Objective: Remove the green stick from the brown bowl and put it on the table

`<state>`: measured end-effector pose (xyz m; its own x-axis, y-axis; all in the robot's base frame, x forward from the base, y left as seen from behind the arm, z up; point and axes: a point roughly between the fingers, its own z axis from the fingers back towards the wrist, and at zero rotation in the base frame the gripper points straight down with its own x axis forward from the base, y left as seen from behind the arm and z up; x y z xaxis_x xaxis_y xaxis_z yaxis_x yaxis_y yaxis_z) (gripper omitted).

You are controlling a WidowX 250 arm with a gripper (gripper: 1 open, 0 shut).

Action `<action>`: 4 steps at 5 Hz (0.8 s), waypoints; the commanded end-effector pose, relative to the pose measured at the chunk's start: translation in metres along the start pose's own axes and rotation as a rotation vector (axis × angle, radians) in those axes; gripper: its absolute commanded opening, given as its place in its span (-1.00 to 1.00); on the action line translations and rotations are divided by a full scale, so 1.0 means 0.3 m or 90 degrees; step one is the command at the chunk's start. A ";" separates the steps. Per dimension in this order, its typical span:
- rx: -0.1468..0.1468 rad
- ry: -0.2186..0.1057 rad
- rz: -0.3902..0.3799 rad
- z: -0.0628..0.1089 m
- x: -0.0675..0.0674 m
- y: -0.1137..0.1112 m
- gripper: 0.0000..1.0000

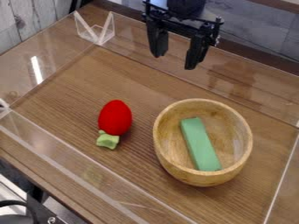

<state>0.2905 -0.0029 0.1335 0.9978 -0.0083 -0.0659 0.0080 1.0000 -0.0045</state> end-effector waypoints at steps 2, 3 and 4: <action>0.007 -0.003 -0.006 -0.002 0.007 0.006 1.00; 0.008 -0.025 -0.007 0.076 -0.007 0.008 1.00; -0.002 -0.027 0.067 0.069 0.003 -0.017 1.00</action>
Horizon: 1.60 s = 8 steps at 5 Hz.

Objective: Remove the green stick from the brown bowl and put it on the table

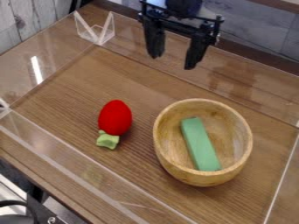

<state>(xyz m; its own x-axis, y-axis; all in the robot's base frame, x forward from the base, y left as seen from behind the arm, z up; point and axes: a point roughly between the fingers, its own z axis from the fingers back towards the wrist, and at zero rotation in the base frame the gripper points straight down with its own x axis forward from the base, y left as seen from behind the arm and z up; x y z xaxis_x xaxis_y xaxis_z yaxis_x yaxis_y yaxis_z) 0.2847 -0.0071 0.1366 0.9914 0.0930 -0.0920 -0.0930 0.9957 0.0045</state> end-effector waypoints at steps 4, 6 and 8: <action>0.018 -0.038 -0.078 0.017 0.036 0.003 1.00; 0.017 -0.041 -0.084 0.012 0.025 -0.031 1.00; 0.020 -0.050 -0.097 0.017 0.039 -0.022 1.00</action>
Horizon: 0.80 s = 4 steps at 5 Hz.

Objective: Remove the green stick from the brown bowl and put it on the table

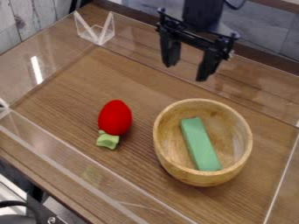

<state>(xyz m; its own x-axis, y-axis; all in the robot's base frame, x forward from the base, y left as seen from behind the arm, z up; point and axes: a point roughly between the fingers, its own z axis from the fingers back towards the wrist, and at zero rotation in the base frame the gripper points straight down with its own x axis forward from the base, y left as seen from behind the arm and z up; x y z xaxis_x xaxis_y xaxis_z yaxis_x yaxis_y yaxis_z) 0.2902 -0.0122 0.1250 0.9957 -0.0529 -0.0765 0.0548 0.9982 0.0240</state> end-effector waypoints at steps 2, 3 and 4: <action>-0.004 -0.046 -0.012 0.081 0.035 0.093 1.00; -0.006 -0.043 0.003 0.080 0.038 0.096 1.00; -0.007 -0.036 -0.019 0.046 0.076 0.046 1.00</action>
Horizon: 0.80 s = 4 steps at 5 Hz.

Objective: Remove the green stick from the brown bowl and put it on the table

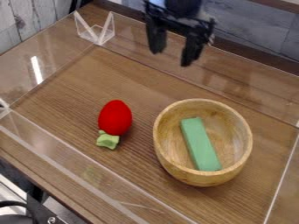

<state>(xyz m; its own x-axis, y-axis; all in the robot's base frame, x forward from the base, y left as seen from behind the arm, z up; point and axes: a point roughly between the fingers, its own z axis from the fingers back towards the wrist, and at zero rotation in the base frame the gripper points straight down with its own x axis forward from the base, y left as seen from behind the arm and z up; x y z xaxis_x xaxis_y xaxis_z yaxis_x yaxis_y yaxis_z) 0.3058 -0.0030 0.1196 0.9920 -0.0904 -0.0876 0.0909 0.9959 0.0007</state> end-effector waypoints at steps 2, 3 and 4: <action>0.011 -0.044 -0.034 0.052 0.045 -0.039 1.00; 0.011 -0.054 -0.015 0.089 0.008 -0.042 1.00; 0.013 -0.060 0.015 0.110 -0.038 -0.031 1.00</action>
<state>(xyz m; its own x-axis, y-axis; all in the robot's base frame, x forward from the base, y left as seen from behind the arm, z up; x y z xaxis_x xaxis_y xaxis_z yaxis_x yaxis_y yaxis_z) 0.2946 -0.0136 0.1378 0.9963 -0.0730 -0.0463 0.0739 0.9971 0.0187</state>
